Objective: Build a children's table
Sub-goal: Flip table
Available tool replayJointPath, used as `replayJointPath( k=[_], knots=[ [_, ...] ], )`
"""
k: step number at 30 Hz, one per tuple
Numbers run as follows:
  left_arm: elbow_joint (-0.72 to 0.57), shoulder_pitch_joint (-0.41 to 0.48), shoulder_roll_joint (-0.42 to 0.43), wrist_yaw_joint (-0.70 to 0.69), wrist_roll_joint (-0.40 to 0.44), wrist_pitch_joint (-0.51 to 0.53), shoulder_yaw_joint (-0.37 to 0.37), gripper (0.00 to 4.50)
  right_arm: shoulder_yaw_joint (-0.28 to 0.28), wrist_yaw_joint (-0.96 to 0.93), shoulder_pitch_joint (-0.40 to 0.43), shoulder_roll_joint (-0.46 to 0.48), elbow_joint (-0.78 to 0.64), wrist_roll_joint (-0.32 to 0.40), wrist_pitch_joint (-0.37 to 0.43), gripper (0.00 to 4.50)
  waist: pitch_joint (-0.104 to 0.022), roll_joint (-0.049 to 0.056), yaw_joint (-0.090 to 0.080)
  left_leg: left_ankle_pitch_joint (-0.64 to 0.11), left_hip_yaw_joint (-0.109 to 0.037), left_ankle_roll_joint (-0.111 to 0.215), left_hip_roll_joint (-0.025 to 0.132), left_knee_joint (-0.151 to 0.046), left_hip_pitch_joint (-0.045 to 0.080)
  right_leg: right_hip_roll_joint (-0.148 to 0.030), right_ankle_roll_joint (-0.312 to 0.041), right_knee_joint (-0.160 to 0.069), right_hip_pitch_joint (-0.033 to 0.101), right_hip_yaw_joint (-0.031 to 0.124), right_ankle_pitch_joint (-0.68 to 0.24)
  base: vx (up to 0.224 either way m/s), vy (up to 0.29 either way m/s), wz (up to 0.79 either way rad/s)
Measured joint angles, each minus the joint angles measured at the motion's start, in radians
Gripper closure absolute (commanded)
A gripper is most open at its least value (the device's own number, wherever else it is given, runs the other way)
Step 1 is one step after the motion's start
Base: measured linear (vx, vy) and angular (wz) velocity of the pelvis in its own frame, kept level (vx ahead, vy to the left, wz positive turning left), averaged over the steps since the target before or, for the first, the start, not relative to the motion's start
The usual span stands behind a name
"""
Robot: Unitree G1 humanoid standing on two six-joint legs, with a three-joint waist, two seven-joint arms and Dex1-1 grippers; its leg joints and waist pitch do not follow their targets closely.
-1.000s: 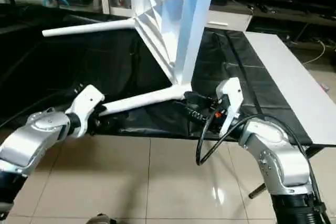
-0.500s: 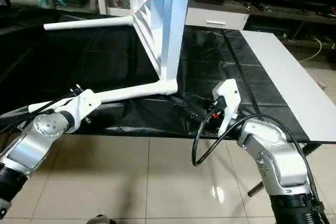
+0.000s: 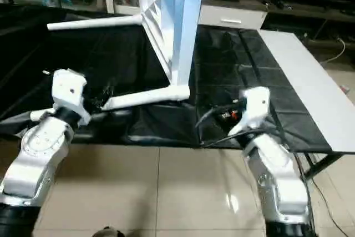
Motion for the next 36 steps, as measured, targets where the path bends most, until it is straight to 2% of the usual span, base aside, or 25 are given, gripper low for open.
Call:
replayJointPath(
  k=[2,4,5,7,9,12,13,14,15,17,19,20,21,22,23,25,26,28,29,31,32,33,34,35,36],
  knots=[
    [0.004,-0.005,-0.021,0.013,-0.003,0.007,0.006,1.4,-0.017,-0.068,-0.029,0.022,0.028,-0.034,-0.024,1.96,-0.001,0.026,0.0,-0.032,-0.028,0.053,-0.014,0.063,-0.025,-0.052,0.022,-0.004,0.019,-0.062,0.007,0.014,0.243,0.26],
    [0.021,-0.021,-0.04,0.038,-0.011,0.009,0.018,1.4,-0.024,-0.129,-0.048,0.056,0.046,-0.06,-0.039,1.96,0.005,0.04,-0.01,-0.035,-0.034,0.044,-0.036,0.072,-0.022,-0.074,0.037,-0.033,0.055,-0.085,0.006,0.023,0.207,0.27],
    [0.032,-0.031,-0.043,0.051,-0.012,0.009,0.03,1.4,-0.019,-0.153,-0.061,0.073,0.051,-0.07,-0.041,1.96,0.01,0.043,-0.033,-0.026,-0.041,0.058,-0.065,0.053,-0.012,-0.061,0.0,-0.003,0.054,-0.075,-0.047,0.047,0.288,0.48],
    [0.066,-0.043,-0.04,0.066,-0.008,0.008,0.053,1.4,-0.005,-0.182,-0.092,0.101,0.061,-0.077,-0.042,1.96,0.008,0.038,-0.034,-0.016,-0.013,0.077,-0.075,0.028,0.002,0.024,-0.036,0.145,0.007,-0.027,-0.105,0.039,0.285,0.38],
    [0.084,-0.066,-0.044,0.095,0.013,-0.003,0.057,1.4,-0.003,-0.19,-0.092,0.099,0.065,-0.088,-0.057,1.96,-0.001,0.021,-0.022,-0.006,0.026,0.081,-0.104,0.009,0.0,0.117,-0.04,0.137,0.005,-0.028,-0.103,-0.015,0.173,0.08],
    [0.102,-0.075,-0.056,0.103,0.038,0.003,0.038,1.4,0.022,-0.182,-0.069,0.098,0.076,-0.109,-0.065,1.96,0.0,0.013,-0.032,0.001,0.06,0.007,-0.138,-0.02,0.001,0.114,-0.123,0.086,0.01,-0.01,-0.109,-0.051,0.119,0.14],
    [0.103,-0.075,-0.058,0.102,0.041,0.008,0.03,1.4,0.033,-0.18,-0.064,0.103,0.083,-0.111,-0.065,1.96,0.007,0.022,-0.035,-0.026,0.043,-0.04,-0.133,0.007,0.001,0.108,-0.122,0.065,0.028,-0.025,-0.097,-0.038,0.097,-0.03],
    [0.103,-0.071,-0.058,0.102,0.049,0.01,0.022,1.4,0.043,-0.179,-0.065,0.108,0.085,-0.116,-0.067,1.96,0.021,0.065,-0.037,-0.055,-0.016,-0.06,-0.103,0.057,0.007,0.114,-0.114,0.036,0.076,-0.08,-0.088,-0.038,0.097,-0.03],
    [0.102,-0.07,-0.052,0.102,0.051,0.009,0.023,1.4,0.049,-0.179,-0.066,0.12,0.084,-0.118,-0.072,1.96,0.021,0.081,-0.046,-0.065,-0.027,-0.035,-0.095,0.073,0.004,0.111,-0.108,0.077,0.078,-0.076,-0.11,-0.032,0.199,-0.26],
    [0.102,-0.076,-0.046,0.108,0.052,0.007,0.033,1.4,0.056,-0.177,-0.056,0.129,0.084,-0.117,-0.074,1.96,0.019,0.079,-0.066,-0.064,-0.045,-0.032,-0.095,0.064,-0.01,0.103,-0.087,0.18,0.056,-0.041,-0.136,-0.04,0.149,-0.08],
    [0.111,-0.07,-0.057,0.107,0.048,0.004,0.043,1.4,0.054,-0.174,-0.054,0.108,0.084,-0.118,-0.073,1.96,0.002,0.049,-0.063,-0.054,-0.048,-0.05,-0.112,0.001,-0.019,0.091,-0.093,0.128,0.063,-0.029,-0.133,-0.127,0.02,-0.01],
    [0.123,-0.066,-0.055,0.107,0.047,0.005,0.049,1.4,0.056,-0.166,-0.062,0.103,0.083,-0.118,-0.074,1.96,-0.016,0.015,-0.06,-0.029,-0.046,-0.093,-0.146,-0.048,-0.022,0.062,-0.115,0.044,0.085,-0.021,-0.134,-0.091,-0.028,-0.18],
    [0.127,-0.068,-0.059,0.107,0.047,0.003,0.054,1.4,0.055,-0.163,-0.075,0.094,0.083,-0.118,-0.076,1.96,-0.021,-0.003,-0.058,-0.032,-0.044,-0.128,-0.161,-0.028,-0.035,0.029,-0.052,0.029,0.072,-0.019,-0.117,-0.063,-0.051,-0.27],
    [0.128,-0.061,-0.063,0.106,0.044,0.001,0.06,1.4,0.056,-0.159,-0.078,0.088,0.084,-0.12,-0.076,1.96,-0.019,0.013,-0.047,-0.041,-0.072,-0.132,-0.143,0.039,-0.031,0.014,-0.018,0.045,0.066,-0.032,-0.105,-0.003,-0.007,-0.5],
    [0.134,-0.06,-0.065,0.102,0.04,-0.003,0.059,1.4,0.052,-0.156,-0.069,0.082,0.084,-0.12,-0.077,1.96,-0.014,0.045,-0.046,-0.071,-0.099,-0.104,-0.096,0.108,-0.014,0.008,-0.02,0.055,0.081,-0.079,-0.102,-0.003,-0.007,-0.5],
    [0.136,-0.068,-0.064,0.091,0.038,-0.014,0.051,1.4,0.047,-0.158,-0.053,0.083,0.09,-0.121,-0.075,1.96,0.006,0.068,-0.078,-0.098,-0.093,-0.063,-0.067,0.11,0.001,0.013,-0.023,0.054,0.097,-0.103,-0.107,-0.127,0.076,-0.28],
    [0.142,-0.071,-0.056,0.088,0.038,-0.014,0.051,1.4,0.048,-0.159,-0.047,0.093,0.097,-0.121,-0.074,1.96,0.016,0.066,-0.094,-0.103,-0.117,-0.053,-0.091,0.086,0.005,0.027,-0.05,0.06,0.108,-0.092,-0.13,-0.186,0.089,-0.13],
    [0.145,-0.088,-0.066,0.085,0.038,-0.013,0.041,1.4,0.04,-0.165,-0.043,0.082,0.107,-0.122,-0.075,1.96,0.014,0.032,-0.103,-0.103,-0.13,-0.052,-0.137,0.027,0.019,0.034,-0.059,0.057,0.132,-0.045,-0.176,-0.095,0.0,0.35],
    [0.143,-0.097,-0.072,0.084,0.039,-0.015,0.035,1.4,0.031,-0.168,-0.052,0.072,0.11,-0.123,-0.076,1.96,0.016,0.019,-0.108,-0.115,-0.117,-0.039,-0.138,0.039,0.021,0.019,-0.041,0.045,0.131,-0.053,-0.196,-0.05,-0.053,0.55],
    [0.142,-0.075,-0.07,0.084,0.041,-0.016,0.04,1.4,0.032,-0.169,-0.059,0.065,0.122,-0.129,-0.077,1.96,0.022,0.026,-0.103,-0.151,-0.081,0.0,-0.091,0.235,0.021,-0.011,-0.037,0.024,0.179,-0.099,-0.195,0.073,-0.024,0.51],
    [0.143,-0.08,-0.065,0.084,0.046,-0.017,0.043,1.4,0.035,-0.168,-0.062,0.068,0.121,-0.131,-0.081,1.96,0.022,0.032,-0.107,-0.152,-0.064,-0.001,-0.056,0.257,0.051,-0.034,-0.035,0.006,0.203,-0.144,-0.196,0.114,0.009,0.43],
    [0.141,-0.088,-0.061,0.083,0.05,-0.018,0.044,1.4,0.034,-0.168,-0.07,0.073,0.121,-0.13,-0.081,1.96,0.023,0.033,-0.105,-0.155,-0.055,0.003,-0.034,0.183,0.096,-0.028,-0.035,-0.001,0.208,-0.137,-0.196,0.107,0.007,0.36],
    [0.14,-0.096,-0.06,0.083,0.052,-0.02,0.042,1.4,0.031,-0.168,-0.078,0.074,0.12,-0.127,-0.082,1.96,0.015,0.062,-0.103,-0.169,-0.055,0.009,0.0,0.076,0.141,0.002,-0.036,-0.005,0.209,-0.139,-0.195,0.0,0.0,0.0],
    [0.14,-0.107,-0.054,0.082,0.054,-0.023,0.039,1.4,0.027,-0.169,-0.078,0.087,0.123,-0.121,-0.083,1.96,0.02,0.063,-0.111,-0.164,-0.05,-0.042,0.015,0.067,0.151,0.012,-0.038,0.0,0.209,-0.123,-0.194,0.05,0.016,0.46],
    [0.141,-0.087,-0.046,0.082,0.055,-0.024,0.047,1.4,0.048,-0.161,-0.079,0.094,0.137,-0.12,-0.079,1.96,0.013,0.042,-0.109,-0.17,-0.056,-0.033,-0.013,0.051,0.163,0.038,-0.08,0.073,0.157,-0.049,-0.207,0.104,0.028,0.16]
  ],
)
